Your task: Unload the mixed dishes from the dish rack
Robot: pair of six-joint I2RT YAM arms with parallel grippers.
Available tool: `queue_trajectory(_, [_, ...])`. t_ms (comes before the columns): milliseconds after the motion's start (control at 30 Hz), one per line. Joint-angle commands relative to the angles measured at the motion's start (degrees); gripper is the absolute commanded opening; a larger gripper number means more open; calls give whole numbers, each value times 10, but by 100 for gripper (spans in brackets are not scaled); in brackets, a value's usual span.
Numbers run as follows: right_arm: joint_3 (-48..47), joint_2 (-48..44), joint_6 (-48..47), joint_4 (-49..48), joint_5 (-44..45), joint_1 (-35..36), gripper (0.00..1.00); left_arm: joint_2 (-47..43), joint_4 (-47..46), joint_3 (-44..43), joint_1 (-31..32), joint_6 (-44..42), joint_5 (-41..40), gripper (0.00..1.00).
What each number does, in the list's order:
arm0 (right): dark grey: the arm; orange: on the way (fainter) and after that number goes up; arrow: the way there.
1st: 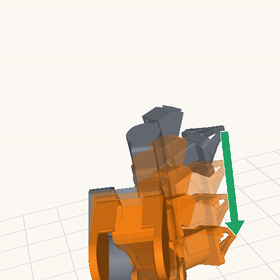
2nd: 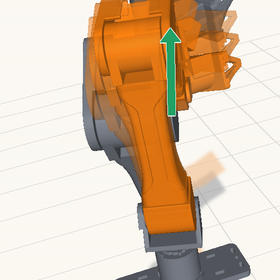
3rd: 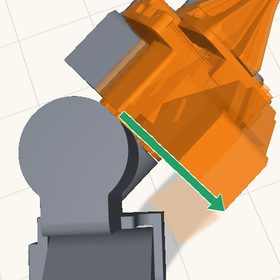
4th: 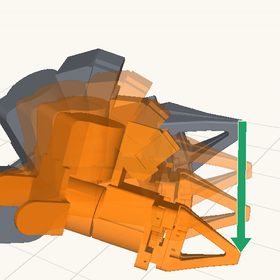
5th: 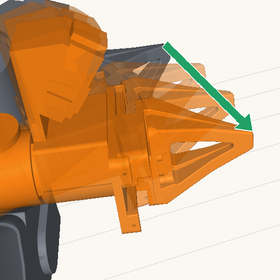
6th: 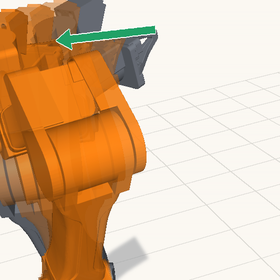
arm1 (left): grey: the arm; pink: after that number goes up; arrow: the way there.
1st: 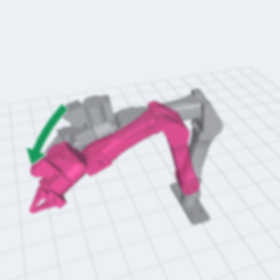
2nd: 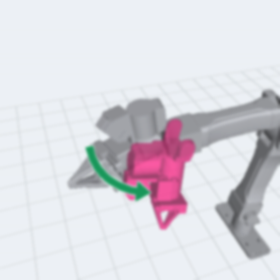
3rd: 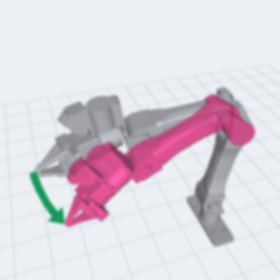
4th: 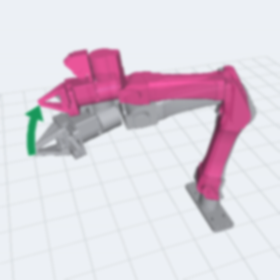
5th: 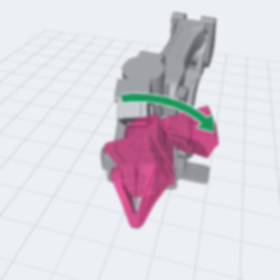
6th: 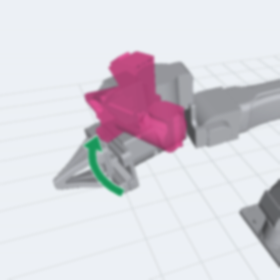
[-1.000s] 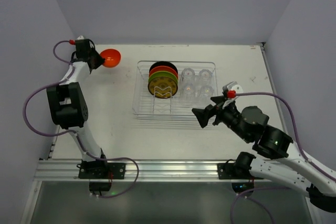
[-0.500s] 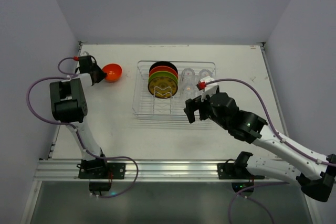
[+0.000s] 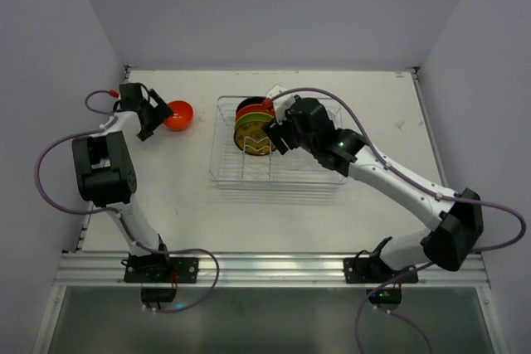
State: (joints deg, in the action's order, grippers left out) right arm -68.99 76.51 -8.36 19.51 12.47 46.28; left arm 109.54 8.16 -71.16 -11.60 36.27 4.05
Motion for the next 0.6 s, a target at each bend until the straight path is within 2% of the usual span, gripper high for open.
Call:
queue_trajectory(0, [-84, 87, -91, 14, -4, -7, 69, -85, 163, -46, 9, 35, -103, 100])
queue_trajectory(33, [-102, 107, -100, 24, -1, -7, 64, -105, 183, -51, 12, 38, -166, 100])
queue_trajectory(100, [-149, 161, -122, 43, 8, -7, 54, -166, 212, -47, 17, 39, -197, 100])
queue_trajectory(167, [-183, 186, -133, 51, -5, -7, 51, -210, 224, -34, 17, 41, -206, 100])
queue_trajectory(300, [-221, 237, -150, 62, -23, -7, 47, -360, 196, 25, 33, -3, -152, 100])
queue_trajectory(500, [-250, 284, -190, 62, -19, -14, 46, -493, 193, 81, 102, -67, -105, 100])
queue_trajectory(567, [-255, 301, -202, 62, -12, -15, 46, -517, 189, 102, 107, -86, -82, 100])
